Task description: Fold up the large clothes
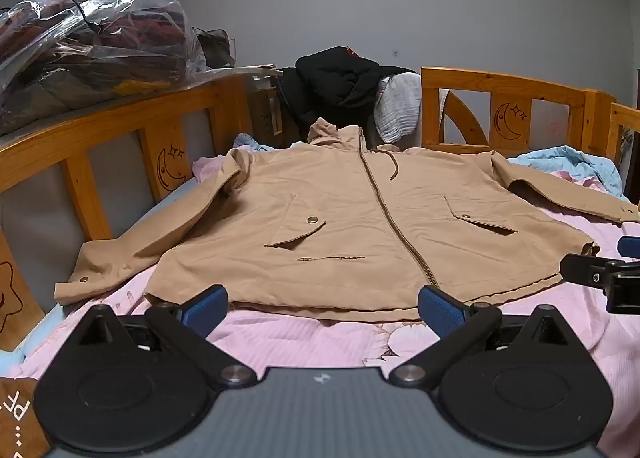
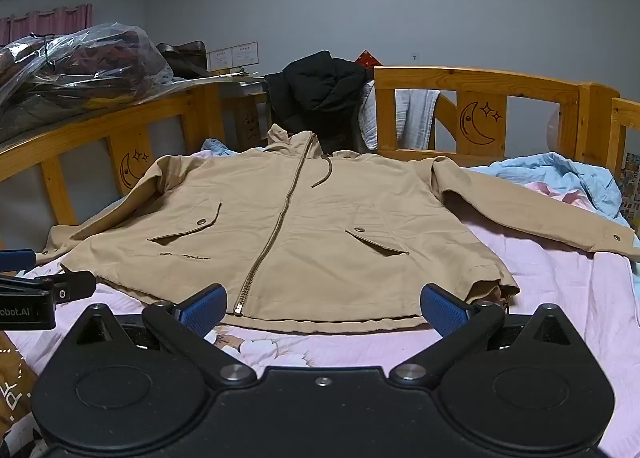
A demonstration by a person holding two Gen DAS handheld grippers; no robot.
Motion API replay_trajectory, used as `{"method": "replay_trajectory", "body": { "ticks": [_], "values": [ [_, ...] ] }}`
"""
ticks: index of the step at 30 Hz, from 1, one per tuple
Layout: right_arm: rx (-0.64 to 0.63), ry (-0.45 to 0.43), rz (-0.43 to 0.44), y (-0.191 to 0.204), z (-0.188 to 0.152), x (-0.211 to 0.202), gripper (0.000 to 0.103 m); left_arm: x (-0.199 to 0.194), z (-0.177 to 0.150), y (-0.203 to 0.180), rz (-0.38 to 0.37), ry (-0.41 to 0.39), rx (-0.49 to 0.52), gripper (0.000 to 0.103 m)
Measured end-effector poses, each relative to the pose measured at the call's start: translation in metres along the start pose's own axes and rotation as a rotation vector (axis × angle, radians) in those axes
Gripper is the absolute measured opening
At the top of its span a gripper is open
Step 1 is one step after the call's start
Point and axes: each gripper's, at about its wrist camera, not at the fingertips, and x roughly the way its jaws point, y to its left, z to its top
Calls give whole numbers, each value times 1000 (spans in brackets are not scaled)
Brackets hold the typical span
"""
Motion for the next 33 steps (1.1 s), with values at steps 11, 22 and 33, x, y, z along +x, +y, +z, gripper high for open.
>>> {"method": "replay_trajectory", "body": {
  "ticks": [11,22,33],
  "values": [
    [1,2,0,-1,0,0,103,0,0,0,-1,3,0,103],
    [3,3,-1,-1,0,0,103,0,0,1,-4,7,-3,103],
    [13,8,-2,-3,2,3,103,0,0,-2,-6,9,-4,103]
  ]
}}
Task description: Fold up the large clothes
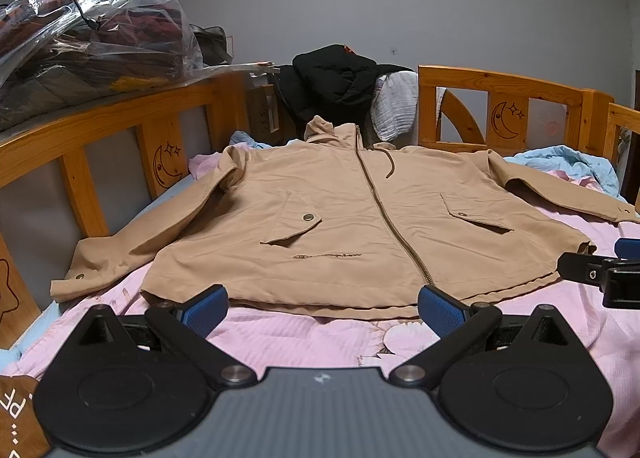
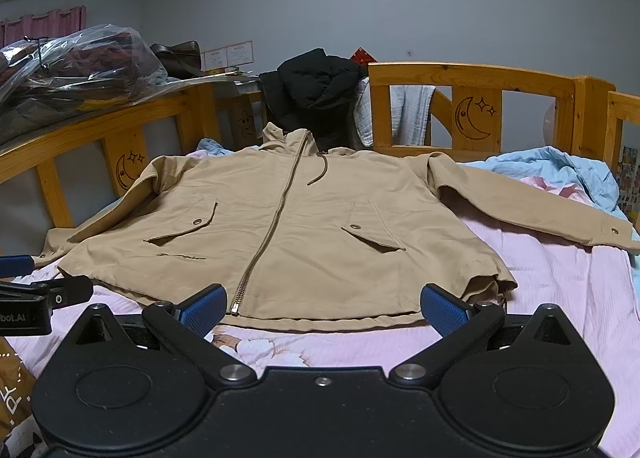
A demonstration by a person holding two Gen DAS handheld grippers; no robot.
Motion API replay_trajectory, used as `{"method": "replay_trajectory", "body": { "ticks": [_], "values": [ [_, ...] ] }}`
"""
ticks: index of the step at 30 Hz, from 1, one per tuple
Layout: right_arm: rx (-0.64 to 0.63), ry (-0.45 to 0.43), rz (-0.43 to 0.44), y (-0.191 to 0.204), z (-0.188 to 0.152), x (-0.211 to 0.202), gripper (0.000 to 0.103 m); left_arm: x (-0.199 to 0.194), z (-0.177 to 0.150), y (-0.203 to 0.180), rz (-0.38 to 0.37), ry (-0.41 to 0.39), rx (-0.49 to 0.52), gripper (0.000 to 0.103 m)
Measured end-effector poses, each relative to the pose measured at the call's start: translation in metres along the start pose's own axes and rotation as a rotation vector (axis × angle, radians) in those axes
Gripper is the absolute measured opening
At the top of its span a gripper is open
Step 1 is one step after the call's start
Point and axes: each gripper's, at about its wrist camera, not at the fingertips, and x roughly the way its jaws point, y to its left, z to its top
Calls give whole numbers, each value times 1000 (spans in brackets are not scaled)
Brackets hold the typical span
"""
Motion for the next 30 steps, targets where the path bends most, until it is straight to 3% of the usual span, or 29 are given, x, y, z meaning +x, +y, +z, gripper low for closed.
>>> {"method": "replay_trajectory", "body": {
  "ticks": [30],
  "values": [
    [10,5,-2,0,-1,-1,103,0,-2,-3,-7,3,0,103]
  ]
}}
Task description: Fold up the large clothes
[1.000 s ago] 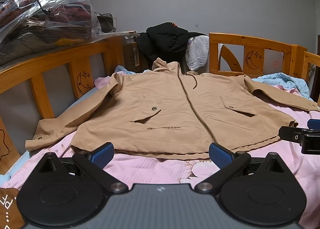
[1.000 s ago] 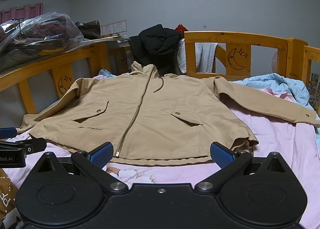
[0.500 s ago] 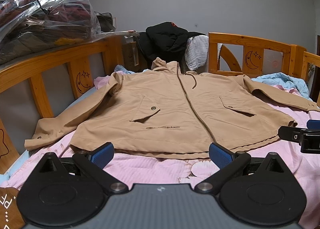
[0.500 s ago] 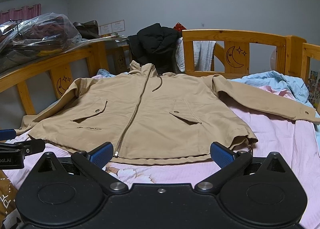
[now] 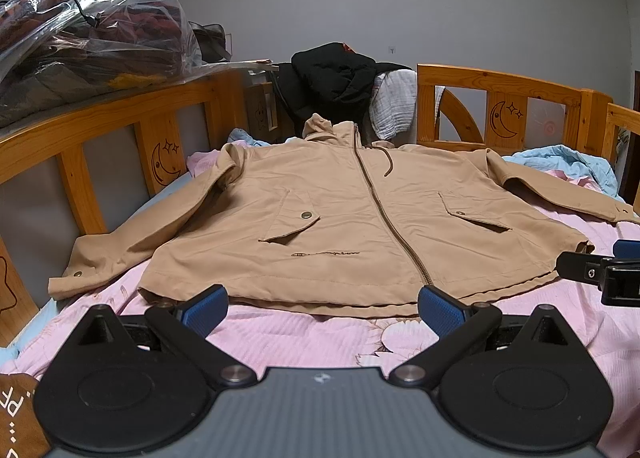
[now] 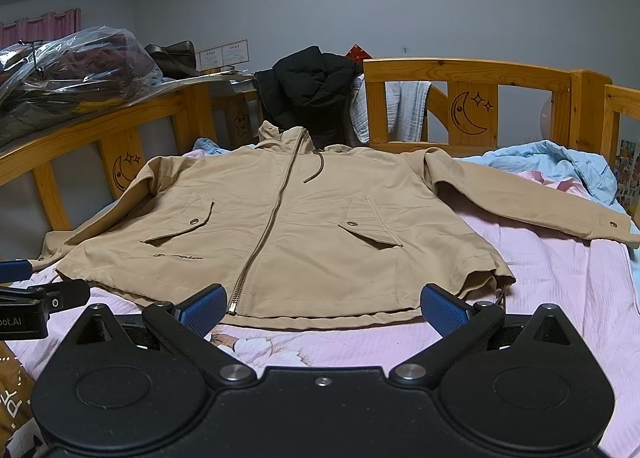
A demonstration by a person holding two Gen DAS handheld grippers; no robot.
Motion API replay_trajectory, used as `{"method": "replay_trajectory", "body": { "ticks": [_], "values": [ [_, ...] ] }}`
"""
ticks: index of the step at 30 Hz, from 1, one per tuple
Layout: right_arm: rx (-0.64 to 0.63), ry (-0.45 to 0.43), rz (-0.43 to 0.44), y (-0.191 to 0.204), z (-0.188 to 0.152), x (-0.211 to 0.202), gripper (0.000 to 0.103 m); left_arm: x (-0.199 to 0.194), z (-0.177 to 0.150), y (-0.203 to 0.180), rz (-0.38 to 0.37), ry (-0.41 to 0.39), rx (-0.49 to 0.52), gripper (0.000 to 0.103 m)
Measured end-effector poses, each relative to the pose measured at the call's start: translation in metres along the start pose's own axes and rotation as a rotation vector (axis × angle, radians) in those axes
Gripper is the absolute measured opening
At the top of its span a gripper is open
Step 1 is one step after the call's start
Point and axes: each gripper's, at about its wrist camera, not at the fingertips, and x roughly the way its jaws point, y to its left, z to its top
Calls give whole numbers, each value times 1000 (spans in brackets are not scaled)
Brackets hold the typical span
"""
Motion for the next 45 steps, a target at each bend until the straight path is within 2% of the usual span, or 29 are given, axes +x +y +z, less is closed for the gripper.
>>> {"method": "replay_trajectory", "body": {
  "ticks": [14,19,23,26,29,37,41,45],
  "values": [
    [2,2,1,0,0,0,103,1,-1,-1,4,9,-5,103],
    [30,28,-6,-3,1,2,103,11,1,-3,30,69,3,103],
    [45,39,-67,-8,9,2,103,30,9,-1,16,182,-2,103],
    [88,58,-116,-26,24,5,103,44,27,-1,-15,237,21,103],
    [152,63,-153,-50,37,5,103,54,51,-11,-23,241,84,103],
    [187,29,-135,-95,67,-4,103,71,105,-40,-34,270,136,103],
    [297,18,-161,-126,75,-2,103,81,129,-58,-39,301,182,103],
    [471,47,-241,-172,72,12,102,99,154,-79,-57,351,263,103]
  ]
}}
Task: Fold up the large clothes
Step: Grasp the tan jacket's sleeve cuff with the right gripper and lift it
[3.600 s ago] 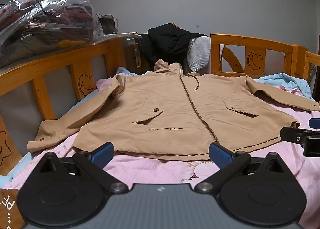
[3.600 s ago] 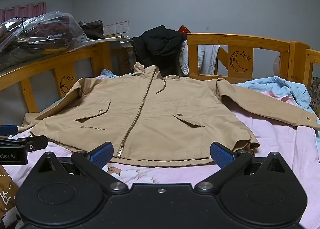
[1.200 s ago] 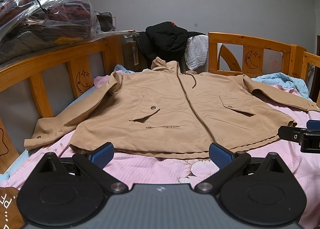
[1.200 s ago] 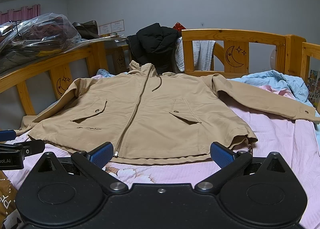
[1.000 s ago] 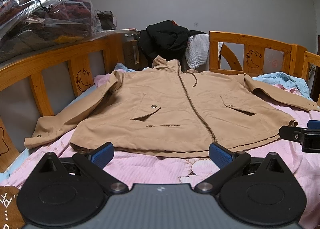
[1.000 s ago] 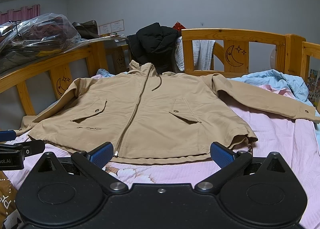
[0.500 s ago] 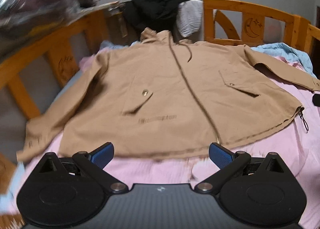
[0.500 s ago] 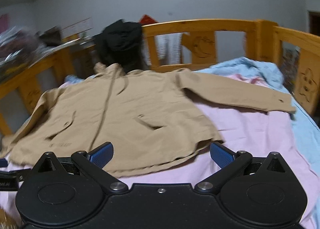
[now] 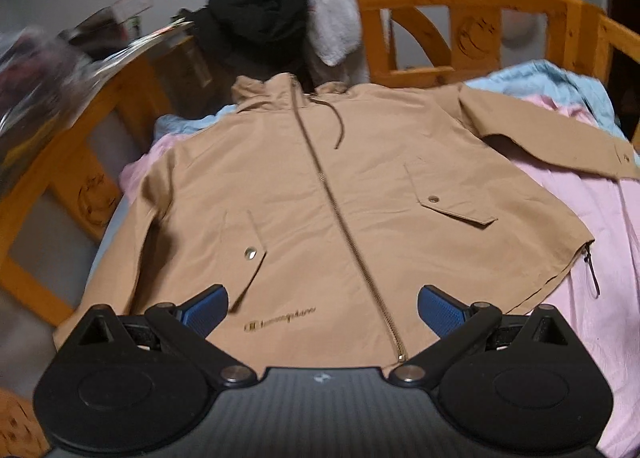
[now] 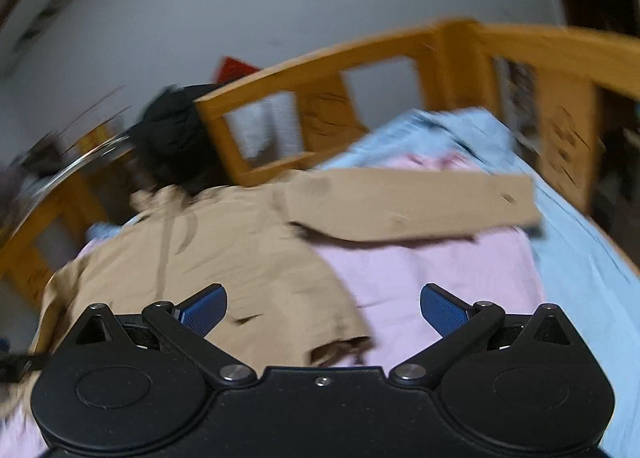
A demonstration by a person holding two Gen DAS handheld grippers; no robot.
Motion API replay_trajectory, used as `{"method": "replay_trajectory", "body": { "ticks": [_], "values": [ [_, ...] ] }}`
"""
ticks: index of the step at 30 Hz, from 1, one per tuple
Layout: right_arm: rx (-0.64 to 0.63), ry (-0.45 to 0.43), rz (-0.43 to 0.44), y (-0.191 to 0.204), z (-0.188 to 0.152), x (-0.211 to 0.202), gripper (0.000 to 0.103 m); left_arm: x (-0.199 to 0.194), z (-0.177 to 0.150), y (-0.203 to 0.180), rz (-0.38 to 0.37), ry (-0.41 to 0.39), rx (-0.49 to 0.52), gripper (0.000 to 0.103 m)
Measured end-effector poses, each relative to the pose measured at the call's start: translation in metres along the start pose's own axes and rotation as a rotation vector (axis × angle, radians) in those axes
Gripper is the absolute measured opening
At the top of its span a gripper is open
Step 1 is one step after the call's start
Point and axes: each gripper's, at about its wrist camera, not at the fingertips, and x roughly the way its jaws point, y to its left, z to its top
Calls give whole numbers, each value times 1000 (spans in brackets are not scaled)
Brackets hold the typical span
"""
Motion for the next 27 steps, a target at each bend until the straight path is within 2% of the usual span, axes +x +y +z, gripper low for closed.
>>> {"method": "replay_trajectory", "body": {
  "ticks": [3,5,7,11,14,16,18,20,23,25,27],
  "values": [
    [149,-10,-48,-35,12,22,101,7,23,-9,-4,-4,66,103],
    [250,-3,-76,-58,19,41,97,13,37,-13,-15,-4,82,103],
    [353,5,-116,-77,23,60,89,25,52,-15,-28,11,92,103],
    [495,-47,-233,-108,34,93,81,45,75,-14,-65,47,105,103],
    [552,-93,-312,-127,41,117,74,67,90,-13,-92,21,122,103],
    [590,-126,-341,-140,42,131,66,84,98,-12,-135,-36,109,103],
    [612,-150,-365,-150,40,141,59,102,104,-6,-220,-106,77,103],
    [598,-158,-376,-157,39,148,53,119,108,-1,-263,-163,37,103],
    [575,-178,-390,-164,41,158,44,142,115,2,-227,-190,11,103],
    [562,-195,-409,-163,45,162,28,154,122,1,-216,-192,20,103],
    [501,-226,-432,-152,50,155,16,163,130,3,-238,-204,24,103]
  ]
}}
